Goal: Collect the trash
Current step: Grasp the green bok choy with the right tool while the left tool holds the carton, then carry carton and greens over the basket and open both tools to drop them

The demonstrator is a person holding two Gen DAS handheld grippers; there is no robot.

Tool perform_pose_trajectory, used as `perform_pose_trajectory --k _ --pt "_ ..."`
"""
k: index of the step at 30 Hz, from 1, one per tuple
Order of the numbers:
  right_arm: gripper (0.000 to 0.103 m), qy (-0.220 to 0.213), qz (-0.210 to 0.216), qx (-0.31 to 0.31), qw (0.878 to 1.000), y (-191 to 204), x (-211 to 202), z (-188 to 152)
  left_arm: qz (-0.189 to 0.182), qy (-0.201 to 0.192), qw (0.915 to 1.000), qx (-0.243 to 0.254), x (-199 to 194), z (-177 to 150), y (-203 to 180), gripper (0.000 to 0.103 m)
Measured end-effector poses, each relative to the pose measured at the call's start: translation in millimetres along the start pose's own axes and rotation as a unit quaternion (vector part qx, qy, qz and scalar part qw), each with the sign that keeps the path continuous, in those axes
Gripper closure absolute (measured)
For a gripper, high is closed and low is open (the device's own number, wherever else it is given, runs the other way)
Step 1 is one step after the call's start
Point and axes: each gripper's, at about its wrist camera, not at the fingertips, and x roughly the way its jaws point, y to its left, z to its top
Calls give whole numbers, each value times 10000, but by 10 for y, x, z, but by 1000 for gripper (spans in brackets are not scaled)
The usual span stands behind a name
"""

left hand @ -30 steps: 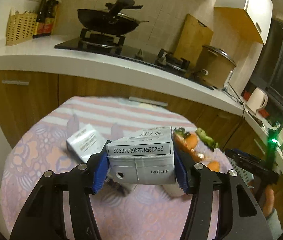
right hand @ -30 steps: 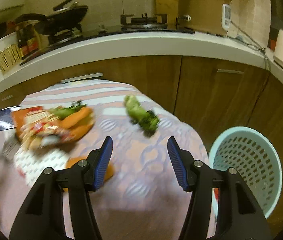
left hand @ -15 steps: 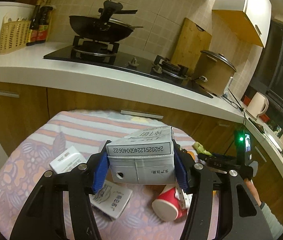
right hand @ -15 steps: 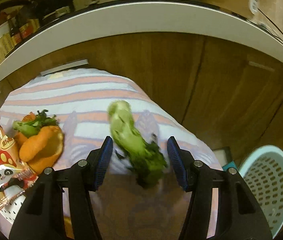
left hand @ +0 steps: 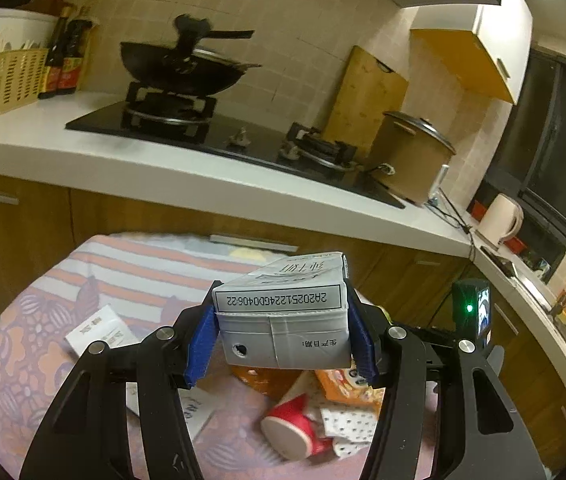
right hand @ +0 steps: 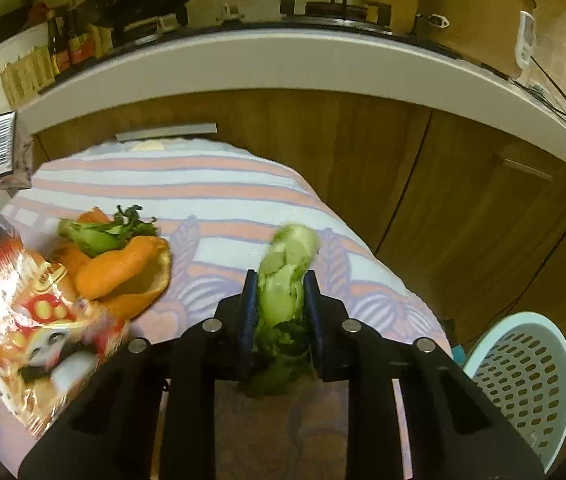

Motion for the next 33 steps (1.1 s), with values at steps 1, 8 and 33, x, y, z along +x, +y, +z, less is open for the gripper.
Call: perform_pose_trajectory --k 1,8,33 --pt "83 -43 -8 12 10000 -16 -56 -7 -47 -18 10000 37 -7 7 -61 49" --pt "83 -342 -36 195 9992 -234 -463 -93 -303 25 9992 265 31 -7 -408 49" --pt "83 -433 -836 1595 9827 -1794 -1179 -1084 -1261 1157 9774 1242 1163 -837 -2397 49"
